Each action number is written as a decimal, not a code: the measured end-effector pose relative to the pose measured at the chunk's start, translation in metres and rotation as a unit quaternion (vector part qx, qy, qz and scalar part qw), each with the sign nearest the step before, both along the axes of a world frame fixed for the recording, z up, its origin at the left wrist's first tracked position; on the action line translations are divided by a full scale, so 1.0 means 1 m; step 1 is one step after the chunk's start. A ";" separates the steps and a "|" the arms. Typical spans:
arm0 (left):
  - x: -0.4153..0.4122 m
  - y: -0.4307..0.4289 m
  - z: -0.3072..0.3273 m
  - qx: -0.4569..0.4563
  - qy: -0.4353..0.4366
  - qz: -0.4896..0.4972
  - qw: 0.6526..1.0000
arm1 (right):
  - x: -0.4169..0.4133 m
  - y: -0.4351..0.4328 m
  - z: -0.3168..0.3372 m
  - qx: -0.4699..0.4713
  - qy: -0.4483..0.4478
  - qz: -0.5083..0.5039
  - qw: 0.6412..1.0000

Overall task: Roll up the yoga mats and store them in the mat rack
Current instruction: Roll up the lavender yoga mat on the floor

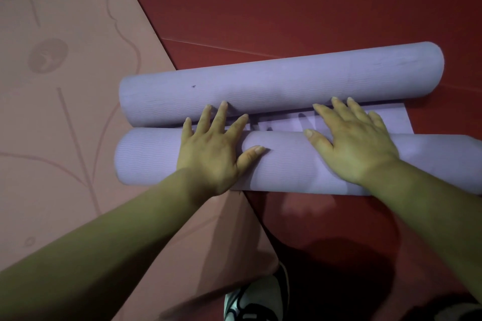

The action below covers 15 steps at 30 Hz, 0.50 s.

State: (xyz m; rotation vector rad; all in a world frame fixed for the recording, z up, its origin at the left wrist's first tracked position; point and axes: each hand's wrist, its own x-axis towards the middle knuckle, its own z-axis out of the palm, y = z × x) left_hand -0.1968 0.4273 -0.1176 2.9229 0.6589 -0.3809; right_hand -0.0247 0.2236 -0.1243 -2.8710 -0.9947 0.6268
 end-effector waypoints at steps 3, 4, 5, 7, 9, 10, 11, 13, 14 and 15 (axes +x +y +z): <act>0.006 0.004 0.001 -0.008 0.013 0.006 1.000 | -0.001 0.000 0.001 0.005 0.003 0.003 1.000; 0.009 0.005 0.002 -0.009 0.017 0.006 1.000 | -0.002 0.000 0.001 0.003 0.005 0.007 1.000; 0.011 0.006 0.002 -0.010 0.021 0.006 1.000 | -0.003 -0.001 0.002 0.000 0.006 0.013 1.000; 0.014 0.008 0.002 -0.012 0.027 0.006 1.000 | -0.005 -0.002 0.004 -0.010 0.006 0.027 1.000; 0.018 0.011 0.003 -0.017 0.027 0.008 0.999 | -0.009 -0.005 0.006 -0.016 -0.001 0.043 0.999; 0.021 0.013 0.002 -0.021 0.027 0.009 0.999 | -0.012 -0.008 0.007 -0.018 -0.004 0.053 0.998; 0.023 0.014 0.002 -0.024 0.028 0.011 0.999 | -0.014 -0.010 0.007 -0.020 -0.007 0.062 0.998; 0.027 0.017 0.002 -0.029 0.030 0.013 0.999 | -0.018 -0.015 0.009 -0.024 -0.006 0.078 0.997; 0.028 0.018 0.002 -0.031 0.031 0.013 0.999 | -0.019 -0.017 0.010 -0.028 -0.003 0.085 0.996; 0.029 0.019 0.002 -0.031 0.031 0.013 0.999 | -0.019 -0.017 0.011 -0.033 0.001 0.090 0.995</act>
